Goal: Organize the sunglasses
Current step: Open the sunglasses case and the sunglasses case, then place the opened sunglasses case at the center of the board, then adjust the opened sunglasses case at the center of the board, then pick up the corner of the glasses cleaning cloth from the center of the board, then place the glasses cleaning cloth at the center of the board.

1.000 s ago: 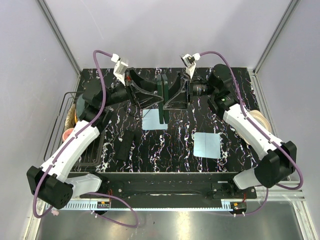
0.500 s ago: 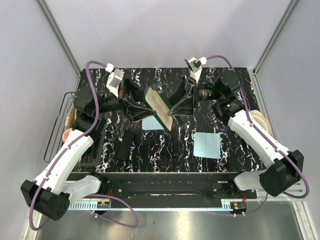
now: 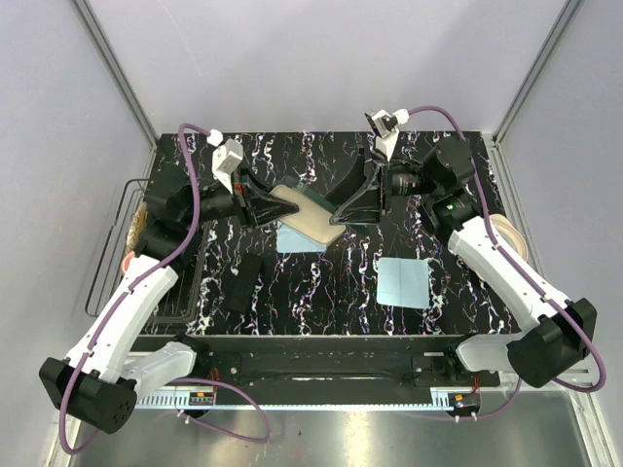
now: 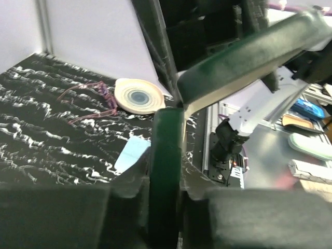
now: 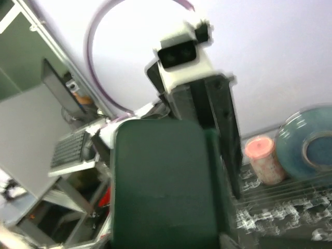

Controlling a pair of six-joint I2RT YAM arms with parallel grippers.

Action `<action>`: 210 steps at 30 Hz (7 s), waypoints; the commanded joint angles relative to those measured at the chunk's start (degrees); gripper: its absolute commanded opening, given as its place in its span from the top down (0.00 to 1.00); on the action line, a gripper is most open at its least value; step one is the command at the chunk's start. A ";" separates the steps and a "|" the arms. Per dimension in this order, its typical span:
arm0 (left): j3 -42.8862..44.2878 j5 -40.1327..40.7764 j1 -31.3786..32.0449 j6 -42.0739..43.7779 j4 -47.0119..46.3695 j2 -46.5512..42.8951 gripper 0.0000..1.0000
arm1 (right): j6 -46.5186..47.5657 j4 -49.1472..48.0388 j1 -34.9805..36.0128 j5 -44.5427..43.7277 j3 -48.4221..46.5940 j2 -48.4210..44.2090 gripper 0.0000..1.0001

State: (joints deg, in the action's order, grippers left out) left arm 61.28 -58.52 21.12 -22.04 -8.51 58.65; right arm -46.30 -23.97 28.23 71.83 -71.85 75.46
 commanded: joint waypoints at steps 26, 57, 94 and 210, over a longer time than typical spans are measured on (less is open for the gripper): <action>0.70 56.16 -2.58 4.38 33.91 -4.33 0.01 | 32.50 47.87 -16.44 -14.71 -17.09 26.39 1.00; -4.32 50.43 -2.67 4.90 31.54 -1.88 0.01 | 52.02 63.60 -23.04 -13.55 -32.56 56.90 0.29; -3.27 50.79 -2.67 5.87 34.09 -1.00 0.01 | 40.16 44.47 -7.23 -49.42 -12.46 29.58 0.25; -6.17 50.09 -2.67 2.71 32.33 2.25 0.01 | 41.12 47.35 13.51 -46.71 7.24 27.03 1.00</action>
State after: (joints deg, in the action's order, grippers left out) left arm 54.78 -8.32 18.68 -19.07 25.23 60.88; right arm -7.57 22.87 40.34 18.24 -66.08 105.01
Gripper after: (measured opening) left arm 0.988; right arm 0.008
